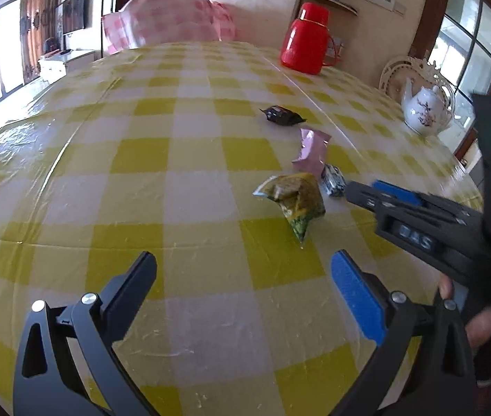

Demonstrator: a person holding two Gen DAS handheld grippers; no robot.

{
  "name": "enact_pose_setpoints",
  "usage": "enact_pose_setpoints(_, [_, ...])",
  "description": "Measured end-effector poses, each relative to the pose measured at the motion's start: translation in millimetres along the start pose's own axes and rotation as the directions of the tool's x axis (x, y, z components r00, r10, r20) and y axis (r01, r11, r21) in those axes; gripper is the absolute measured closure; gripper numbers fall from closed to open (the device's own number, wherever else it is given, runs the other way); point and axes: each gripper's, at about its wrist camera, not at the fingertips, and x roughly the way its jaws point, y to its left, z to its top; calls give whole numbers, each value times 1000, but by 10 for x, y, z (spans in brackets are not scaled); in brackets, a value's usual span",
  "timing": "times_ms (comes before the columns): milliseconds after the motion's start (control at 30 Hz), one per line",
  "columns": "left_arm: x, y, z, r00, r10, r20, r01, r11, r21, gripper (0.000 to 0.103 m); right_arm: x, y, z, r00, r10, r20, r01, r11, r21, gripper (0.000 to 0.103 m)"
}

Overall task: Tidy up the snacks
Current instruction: 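Move both open grippers back over the remaining snacks on the table, then grasp the small white candy with the right gripper while the left grasps the green-yellow packet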

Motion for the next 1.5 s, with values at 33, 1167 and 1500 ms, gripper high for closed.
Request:
enact_pose_setpoints(33, [10,-5,-8,1000,-6,-9,6,1000,5,2,0,34,34,1000,8,5,-8,999,-52,62])
enact_pose_setpoints(1167, [122,77,35,996,-78,-42,76,997,-31,2,269,145,107,992,113,-47,-120,829,-546,68])
enact_pose_setpoints(1500, [157,-31,51,997,-66,-44,62,995,-81,2,-513,-182,-526,993,-120,14,121,988,-92,68])
